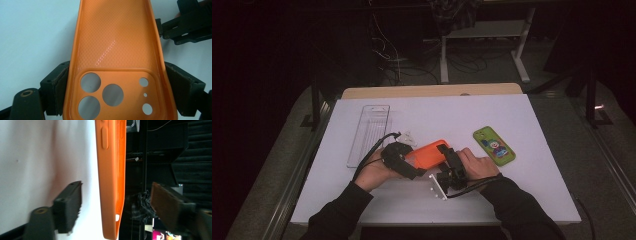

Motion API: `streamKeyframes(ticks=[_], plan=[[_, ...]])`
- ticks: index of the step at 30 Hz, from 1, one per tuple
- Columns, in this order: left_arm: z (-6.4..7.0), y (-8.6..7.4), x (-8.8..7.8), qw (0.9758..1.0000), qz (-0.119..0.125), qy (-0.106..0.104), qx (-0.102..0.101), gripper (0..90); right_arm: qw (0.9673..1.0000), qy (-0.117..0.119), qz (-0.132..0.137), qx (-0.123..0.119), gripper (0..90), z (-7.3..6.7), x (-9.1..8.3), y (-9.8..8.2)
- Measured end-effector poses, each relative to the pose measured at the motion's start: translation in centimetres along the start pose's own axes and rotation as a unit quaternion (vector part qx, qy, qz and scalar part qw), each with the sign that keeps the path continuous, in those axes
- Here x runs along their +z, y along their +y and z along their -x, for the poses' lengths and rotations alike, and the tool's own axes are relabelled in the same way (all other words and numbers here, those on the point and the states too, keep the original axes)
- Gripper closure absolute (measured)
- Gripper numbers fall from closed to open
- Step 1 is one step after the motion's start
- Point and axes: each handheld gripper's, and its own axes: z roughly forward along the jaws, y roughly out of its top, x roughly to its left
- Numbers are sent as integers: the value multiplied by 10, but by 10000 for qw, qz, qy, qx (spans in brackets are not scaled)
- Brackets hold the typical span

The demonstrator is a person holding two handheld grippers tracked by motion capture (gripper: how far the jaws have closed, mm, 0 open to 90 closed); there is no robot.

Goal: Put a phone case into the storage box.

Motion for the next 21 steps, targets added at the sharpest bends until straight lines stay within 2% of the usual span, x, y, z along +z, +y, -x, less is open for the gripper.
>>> streamKeyframes(ticks=[9,21], plan=[[0,0,-1,10000,-11,-25,40,162,9998,92,-12,-151,476,-5,-2,0],[-1,0,-3,10000,-3,9,55,162,9993,154,-49,-346,650,-10,-3,4]])
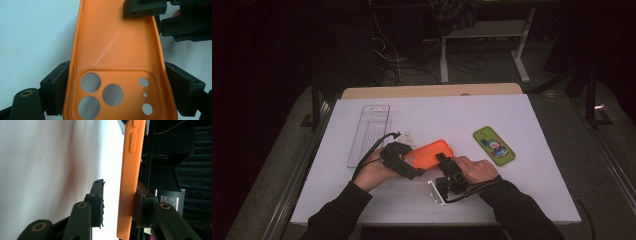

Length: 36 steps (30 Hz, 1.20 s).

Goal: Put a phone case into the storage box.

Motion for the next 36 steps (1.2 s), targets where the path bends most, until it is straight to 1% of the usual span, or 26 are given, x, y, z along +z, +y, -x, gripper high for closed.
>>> streamKeyframes(ticks=[6,8,10,12,14,16,17,18,20,21,22,23,24,26,27,30,31,32,33,34,35,36], plan=[[0,0,0,10000,-5,13,7,162,9999,-98,-16,-69,713,0,-1,1],[1,0,0,10000,-2,23,4,162,9999,-76,-36,-86,739,0,-1,1],[1,0,1,10000,-13,46,36,162,9999,-122,-19,-112,766,0,-2,1],[1,0,1,10000,-20,26,32,162,9999,-129,-15,-93,772,0,-2,1],[1,0,1,10000,-16,42,45,162,9997,-220,0,-81,777,0,-2,1],[2,0,1,10000,-15,62,50,160,9997,-235,5,-94,779,0,-2,1],[2,1,1,9999,-41,67,82,159,9997,-230,2,-96,780,0,-2,1],[2,1,2,9999,-25,62,89,157,9998,-177,-21,-92,780,0,-2,1],[2,0,2,9999,-36,75,134,152,9997,-196,-12,-116,782,0,-3,1],[3,0,2,9999,31,111,79,147,9997,-213,-10,-125,783,0,-3,1],[2,0,2,9998,25,180,50,126,9996,-244,-5,-123,783,0,-3,1],[2,0,3,9998,29,196,24,93,9995,-296,2,-126,783,0,-3,1],[1,0,2,9998,-22,184,89,60,9994,-322,7,-123,783,0,-3,0],[1,-1,2,9999,-41,98,56,6,9994,-329,-4,-105,783,0,-3,-1],[1,-2,2,9999,-10,90,56,0,9993,-342,-4,-120,782,1,-3,-1],[-1,-2,-3,9999,19,28,118,0,9994,-339,-43,-55,782,3,-2,-4],[-1,-2,-4,9999,68,31,147,0,9994,-339,-72,-23,782,3,-2,-6],[-1,-3,-5,9998,160,-1,93,0,9994,-343,-83,-2,782,4,-2,-7],[-2,-3,-7,9997,114,6,208,0,9996,-265,-111,-68,782,6,-2,-9],[-2,-4,-7,9997,149,3,203,0,9997,-223,-128,-37,782,6,-2,-11],[-3,-5,-8,9997,129,-4,222,0,9996,-222,-159,-5,782,7,-2,-13],[-3,-5,-8,9996,184,27,210,0,9996,-210,-166,89,782,8,-2,-16]])
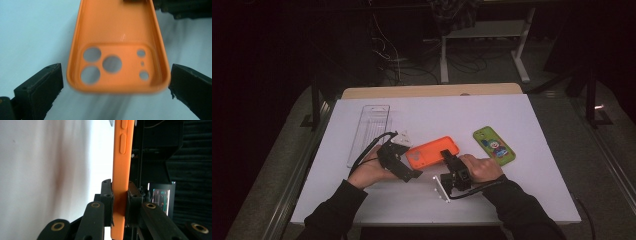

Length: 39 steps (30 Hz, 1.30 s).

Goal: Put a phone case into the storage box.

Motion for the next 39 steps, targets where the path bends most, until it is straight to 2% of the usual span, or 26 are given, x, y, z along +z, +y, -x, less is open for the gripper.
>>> streamKeyframes(ticks=[3,4,5,7,8,10,11,13,15,17,20,21,22,26,29,30,31,32,33,34,35,37,38,39], plan=[[-3,-1,-2,10000,-58,1,61,0,9996,118,-81,241,781,4,0,-6],[-3,-2,-1,10000,-43,-4,49,0,9992,65,-67,378,782,6,0,-9],[-4,-3,-1,10000,-46,6,41,0,9991,96,-66,417,782,6,0,-11],[-7,-3,-2,9997,-123,4,210,0,9983,117,-89,571,781,7,0,-15],[-7,-3,-1,9997,-112,-6,204,0,9976,180,-82,658,781,8,1,-17],[-5,-4,0,10000,-69,9,26,0,9955,293,-79,897,781,8,1,-20],[-5,-4,0,10000,-88,6,38,0,9944,349,-69,994,781,9,2,-21],[-6,-5,0,10000,-79,27,47,0,9906,467,-66,1283,781,11,1,-23],[-5,-5,0,10000,22,38,-89,0,9887,525,-12,1407,781,15,2,-25],[-6,-5,-2,10000,-11,44,-17,0,9831,564,37,1739,781,17,2,-26],[-8,-4,-4,10000,19,50,56,0,9761,726,79,2047,781,19,2,-28],[-7,-4,-4,10000,54,66,-22,0,9746,761,90,2104,781,19,2,-28],[-7,-4,-4,9999,56,115,-1,0,9746,856,91,2069,781,21,2,-30],[-9,-4,-4,9999,-7,124,50,0,9661,1153,91,2308,781,24,3,-34],[-8,-5,-3,9999,-4,120,-43,0,9491,1320,116,2858,782,26,4,-38],[-8,-5,-3,9999,-7,102,-46,0,9412,1342,125,3099,782,26,4,-39],[-7,-5,-3,9999,8,95,-85,0,9355,1394,161,3241,782,27,4,-40],[-8,-5,-3,9999,5,113,-69,0,9264,1524,172,3439,782,28,4,-41],[-8,-5,-3,9999,34,144,-79,0,9217,1577,193,3538,782,28,5,-42],[-9,-5,-4,9999,36,143,-54,0,9135,1665,215,3707,782,30,5,-44],[-8,-5,-4,9999,53,103,-109,0,9082,1729,224,3804,782,30,6,-45],[-8,-6,-4,9998,69,70,-198,0,9005,1809,257,3945,783,31,7,-46],[-8,-6,-4,9998,61,72,-190,0,8923,1892,268,4091,783,32,8,-48],[-8,-6,-4,9998,43,84,-189,0,8870,1923,263,4190,783,32,8,-48]])
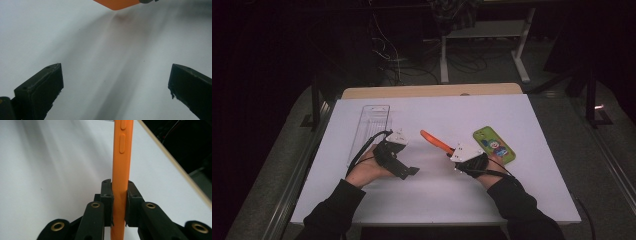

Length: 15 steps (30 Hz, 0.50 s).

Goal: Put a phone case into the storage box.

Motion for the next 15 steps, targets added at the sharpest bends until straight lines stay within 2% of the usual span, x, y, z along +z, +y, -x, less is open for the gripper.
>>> streamKeyframes(ticks=[2,3,4,6,8,11,12,14,15], plan=[[0,0,-1,10000,44,3,12,0,9996,141,30,246,783,2,1,0],[-1,1,-2,10000,25,25,92,0,9984,273,52,484,783,5,1,0],[-3,1,-3,9999,-9,36,151,0,9978,329,74,573,782,6,1,0],[-2,0,-3,10000,44,-17,12,0,9967,429,127,683,783,9,1,-1],[-3,0,-3,10000,45,-22,36,0,9943,539,175,899,783,12,1,-2],[-4,1,-4,10000,33,18,31,0,9878,751,214,1347,783,14,0,-3],[-3,0,-2,9998,145,3,-97,0,9867,792,257,1393,783,16,1,-3],[-3,0,-2,9998,161,8,-121,0,9834,910,269,1547,783,19,1,-5],[-4,1,-3,10000,65,26,-41,0,9819,966,268,1608,783,20,2,-6]])
